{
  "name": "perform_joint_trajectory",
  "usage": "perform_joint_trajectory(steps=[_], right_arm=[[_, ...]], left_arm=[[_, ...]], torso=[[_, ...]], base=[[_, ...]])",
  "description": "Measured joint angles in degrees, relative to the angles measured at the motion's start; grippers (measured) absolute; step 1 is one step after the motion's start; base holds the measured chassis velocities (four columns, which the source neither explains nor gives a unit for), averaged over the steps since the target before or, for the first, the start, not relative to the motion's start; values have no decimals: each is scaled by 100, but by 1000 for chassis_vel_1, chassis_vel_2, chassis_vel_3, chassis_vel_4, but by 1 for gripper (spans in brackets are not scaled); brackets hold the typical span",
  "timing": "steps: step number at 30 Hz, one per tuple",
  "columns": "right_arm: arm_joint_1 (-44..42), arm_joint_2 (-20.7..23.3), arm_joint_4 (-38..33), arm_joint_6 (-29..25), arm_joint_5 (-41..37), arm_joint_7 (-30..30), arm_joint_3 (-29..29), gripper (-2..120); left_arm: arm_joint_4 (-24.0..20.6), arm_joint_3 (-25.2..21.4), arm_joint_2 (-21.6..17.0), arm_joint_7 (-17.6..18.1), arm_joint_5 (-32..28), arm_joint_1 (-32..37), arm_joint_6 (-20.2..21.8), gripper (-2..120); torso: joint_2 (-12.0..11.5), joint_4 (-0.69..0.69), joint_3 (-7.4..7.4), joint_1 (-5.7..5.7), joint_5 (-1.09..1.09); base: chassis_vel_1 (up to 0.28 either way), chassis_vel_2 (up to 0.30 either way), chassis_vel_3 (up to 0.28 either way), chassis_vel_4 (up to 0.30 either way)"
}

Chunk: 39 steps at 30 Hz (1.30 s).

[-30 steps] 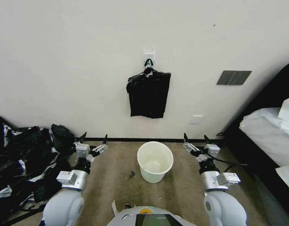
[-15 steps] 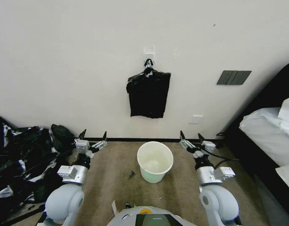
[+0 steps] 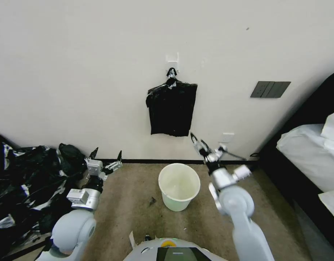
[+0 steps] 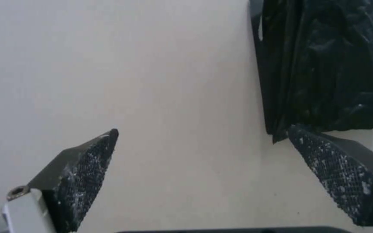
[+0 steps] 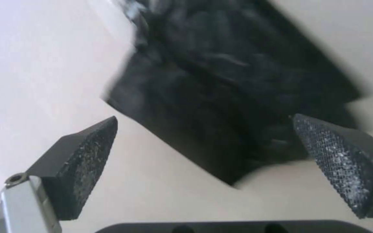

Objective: Place a trash bag onto the trash bin.

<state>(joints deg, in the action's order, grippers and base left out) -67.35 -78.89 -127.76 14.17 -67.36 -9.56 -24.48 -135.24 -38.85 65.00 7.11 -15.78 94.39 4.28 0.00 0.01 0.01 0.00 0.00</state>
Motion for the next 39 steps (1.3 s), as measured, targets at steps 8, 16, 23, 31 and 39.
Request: perform_joint_trajectory(steps=[8, 16, 23, 31, 39], right_arm=[[1869, -26, 751, -143, -1843, -1107, 373, 100], [2974, -340, 1743, -350, -1804, -1215, 853, 100], [3600, -516, 2271, -513, -1609, -1274, 1040, 100], [4149, -665, 2642, -520, -1638, -1450, 1069, 100], [4556, -887, 3006, -534, -1680, -1648, 1129, 100]], left_arm=[[-184, 15, -105, 55, 39, 77, 154, 100], [-243, 147, 13, 55, 179, 122, 224, 100], [-348, 123, 72, 54, 188, 177, 270, 100], [-410, 216, 283, 42, 265, 241, 272, 100], [-431, 244, 346, 32, 293, 265, 269, 100]], torso=[[0, 0, 0, 1, -1], [0, 0, 0, 1, 0], [0, -1, 0, 1, 0], [0, 0, 0, 1, 0], [0, -1, 0, 0, 0]], base=[[0, 0, 0, 0], [0, 0, 0, 0], [0, 0, 0, 0], [0, 0, 0, 0], [0, 0, 0, 0]])
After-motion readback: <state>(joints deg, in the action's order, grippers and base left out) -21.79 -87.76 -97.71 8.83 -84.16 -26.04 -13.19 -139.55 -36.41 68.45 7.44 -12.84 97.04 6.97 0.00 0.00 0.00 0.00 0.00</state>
